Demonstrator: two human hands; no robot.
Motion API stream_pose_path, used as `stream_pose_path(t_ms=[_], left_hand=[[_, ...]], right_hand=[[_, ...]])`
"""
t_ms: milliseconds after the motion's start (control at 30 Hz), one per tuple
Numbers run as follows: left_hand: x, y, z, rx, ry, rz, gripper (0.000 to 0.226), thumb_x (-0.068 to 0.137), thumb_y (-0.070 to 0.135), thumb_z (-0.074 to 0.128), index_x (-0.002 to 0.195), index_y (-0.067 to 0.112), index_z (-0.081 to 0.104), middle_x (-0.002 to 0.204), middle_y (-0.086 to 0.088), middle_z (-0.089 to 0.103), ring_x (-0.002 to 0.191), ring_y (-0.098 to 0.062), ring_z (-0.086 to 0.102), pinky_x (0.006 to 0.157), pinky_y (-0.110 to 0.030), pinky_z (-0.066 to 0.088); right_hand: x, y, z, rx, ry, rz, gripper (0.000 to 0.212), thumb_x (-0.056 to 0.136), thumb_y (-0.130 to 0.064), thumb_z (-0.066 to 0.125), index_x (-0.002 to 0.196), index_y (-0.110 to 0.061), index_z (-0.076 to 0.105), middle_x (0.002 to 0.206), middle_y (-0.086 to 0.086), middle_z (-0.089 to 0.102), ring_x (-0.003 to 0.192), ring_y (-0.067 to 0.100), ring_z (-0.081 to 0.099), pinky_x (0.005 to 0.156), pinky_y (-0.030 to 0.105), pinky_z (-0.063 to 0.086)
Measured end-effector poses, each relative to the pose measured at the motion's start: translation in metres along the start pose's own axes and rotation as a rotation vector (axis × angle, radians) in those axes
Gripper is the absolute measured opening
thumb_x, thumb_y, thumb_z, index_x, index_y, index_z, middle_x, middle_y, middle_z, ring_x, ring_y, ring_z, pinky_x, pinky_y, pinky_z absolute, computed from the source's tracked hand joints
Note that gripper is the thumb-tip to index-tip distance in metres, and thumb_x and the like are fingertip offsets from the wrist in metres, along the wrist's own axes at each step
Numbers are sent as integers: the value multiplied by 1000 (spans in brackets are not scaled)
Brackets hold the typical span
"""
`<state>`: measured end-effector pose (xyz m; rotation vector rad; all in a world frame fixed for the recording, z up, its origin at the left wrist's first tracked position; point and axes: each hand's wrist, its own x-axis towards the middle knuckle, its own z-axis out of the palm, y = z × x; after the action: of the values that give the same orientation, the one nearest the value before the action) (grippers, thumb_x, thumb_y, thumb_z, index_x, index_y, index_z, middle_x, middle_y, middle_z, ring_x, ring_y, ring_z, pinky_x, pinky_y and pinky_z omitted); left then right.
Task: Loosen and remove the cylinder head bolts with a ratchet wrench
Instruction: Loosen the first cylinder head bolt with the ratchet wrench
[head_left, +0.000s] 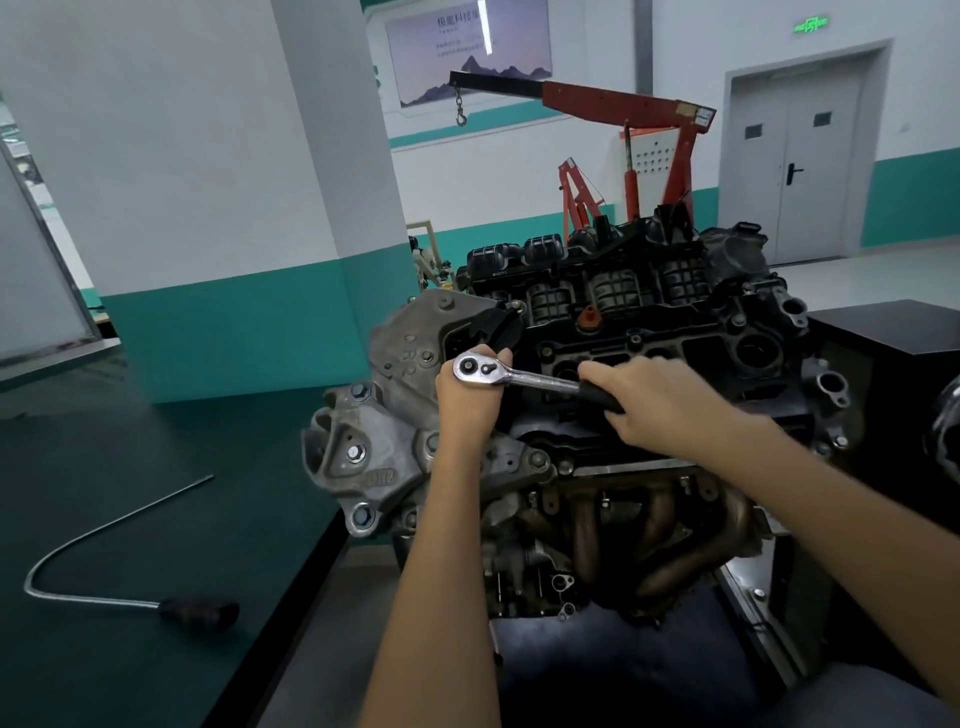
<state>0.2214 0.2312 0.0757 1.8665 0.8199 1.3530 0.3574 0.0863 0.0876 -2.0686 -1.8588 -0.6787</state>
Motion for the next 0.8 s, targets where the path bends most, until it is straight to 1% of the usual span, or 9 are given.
stream_pose_path(t_ms=[67, 167, 300, 433, 533, 600, 667, 733, 800], left_hand=[[-1, -1, 1, 13, 9, -1, 42, 91, 16, 61, 56, 9, 40, 54, -5, 38, 54, -13, 32, 57, -30, 30], [0, -1, 2, 27, 35, 25, 39, 91, 19, 61, 67, -9, 49, 62, -26, 47, 58, -19, 37, 57, -30, 31], [-2, -1, 2, 64, 60, 47, 39, 92, 22, 60, 71, -10, 53, 63, -20, 51, 58, -17, 39, 54, -25, 31], [0, -1, 1, 53, 43, 41, 38, 92, 20, 61, 71, -11, 54, 64, -26, 50, 59, -20, 39, 58, -30, 33], [-1, -2, 1, 33, 6, 39, 40, 92, 19, 62, 64, -7, 48, 57, -11, 42, 57, -14, 36, 56, -30, 31], [-1, -3, 1, 25, 5, 46, 44, 92, 17, 63, 54, 8, 41, 50, 1, 37, 51, -8, 32, 54, -26, 29], [-2, -2, 2, 11, 17, 40, 48, 91, 15, 62, 52, 16, 36, 49, 5, 35, 52, -8, 32, 55, -28, 29], [-2, -2, 2, 8, 24, 29, 46, 91, 13, 62, 52, 12, 38, 51, 2, 36, 53, -12, 32, 56, -29, 29], [-2, 0, 2, 29, 25, 27, 41, 91, 15, 61, 59, -2, 44, 55, -9, 38, 56, -15, 33, 57, -29, 29]], right_hand=[[-22, -26, 17, 181, 37, 119, 32, 83, -21, 57, 112, -27, 44, 76, -3, 56, 78, 29, 62, 60, 28, 33], [-50, -93, 49, 648, 24, 300, 29, 81, -16, 56, 105, -24, 42, 73, 1, 56, 73, 30, 61, 60, 32, 45], [-44, -147, 68, 860, 71, 464, 35, 88, -26, 51, 120, -20, 38, 87, 6, 66, 84, 27, 64, 70, 34, 51], [-46, -107, 56, 727, 9, 336, 33, 80, -13, 55, 111, -18, 44, 78, 9, 61, 76, 33, 62, 64, 37, 51], [-33, -40, 29, 438, -56, 153, 38, 79, -14, 59, 115, -21, 48, 77, 7, 54, 78, 35, 61, 62, 34, 48], [-9, -3, 7, 172, -72, 55, 39, 82, -18, 58, 119, -25, 46, 84, 6, 60, 80, 32, 62, 61, 30, 40], [6, 8, -3, 5, -44, -10, 39, 85, -21, 56, 122, -28, 44, 90, 3, 63, 84, 29, 62, 61, 30, 35], [-2, 0, 7, -10, 15, 39, 36, 84, -22, 56, 118, -28, 44, 90, 4, 64, 84, 30, 62, 61, 30, 33], [-29, -34, 29, 261, 45, 167, 33, 82, -19, 57, 110, -29, 43, 83, 5, 61, 81, 33, 62, 60, 29, 36]])
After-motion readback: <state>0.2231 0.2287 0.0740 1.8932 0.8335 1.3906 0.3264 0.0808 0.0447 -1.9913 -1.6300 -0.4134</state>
